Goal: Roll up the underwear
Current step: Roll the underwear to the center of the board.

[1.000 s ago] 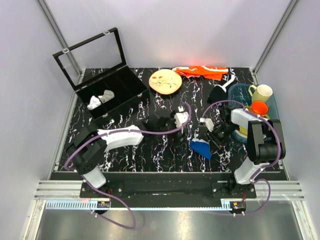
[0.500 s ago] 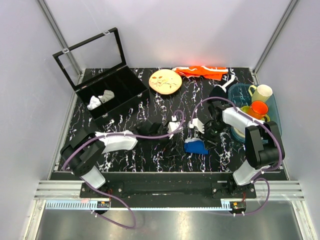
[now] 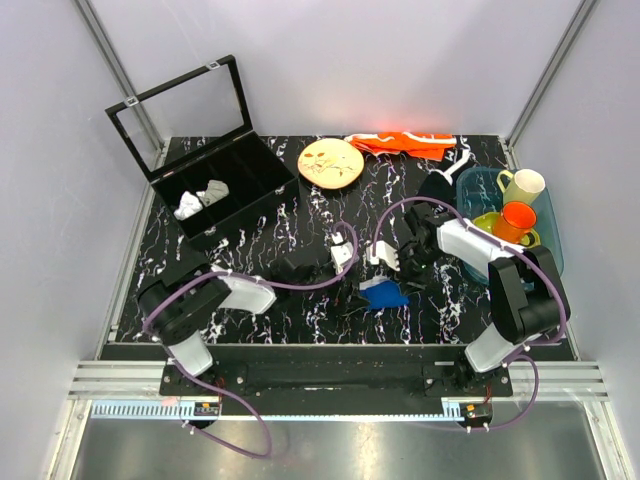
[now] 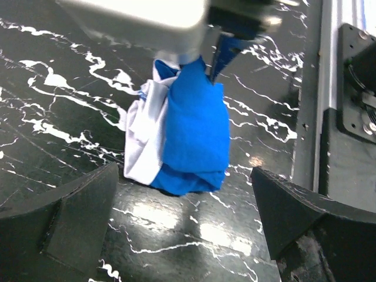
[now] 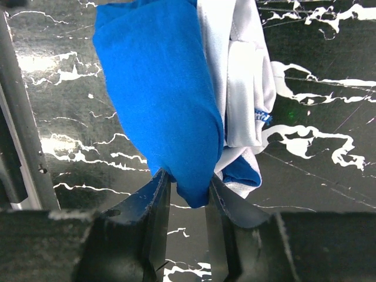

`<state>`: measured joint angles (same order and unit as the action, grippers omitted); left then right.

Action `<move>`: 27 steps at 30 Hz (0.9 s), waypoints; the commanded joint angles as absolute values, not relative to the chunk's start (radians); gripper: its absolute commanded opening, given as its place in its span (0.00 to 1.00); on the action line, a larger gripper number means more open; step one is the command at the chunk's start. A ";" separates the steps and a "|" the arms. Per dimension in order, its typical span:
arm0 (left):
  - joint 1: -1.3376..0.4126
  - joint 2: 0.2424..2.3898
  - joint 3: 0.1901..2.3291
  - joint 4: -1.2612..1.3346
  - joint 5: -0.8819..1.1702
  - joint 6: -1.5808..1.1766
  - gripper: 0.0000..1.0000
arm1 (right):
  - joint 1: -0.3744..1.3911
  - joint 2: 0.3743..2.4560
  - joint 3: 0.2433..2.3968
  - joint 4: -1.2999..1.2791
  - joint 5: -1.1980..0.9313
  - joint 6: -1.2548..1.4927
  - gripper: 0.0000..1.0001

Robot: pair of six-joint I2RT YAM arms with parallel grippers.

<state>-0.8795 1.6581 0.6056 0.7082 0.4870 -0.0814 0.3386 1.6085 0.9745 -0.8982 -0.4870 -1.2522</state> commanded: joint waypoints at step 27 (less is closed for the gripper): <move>-0.851 2.112 0.726 1.236 0.581 -0.491 0.99 | 0.368 1.620 0.965 -0.805 -0.503 -1.212 0.33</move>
<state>-0.8513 2.0846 0.7166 1.1912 0.5152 -0.4652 0.3527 1.6154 0.9676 -0.8413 -0.4873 -1.2251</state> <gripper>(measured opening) 0.987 0.331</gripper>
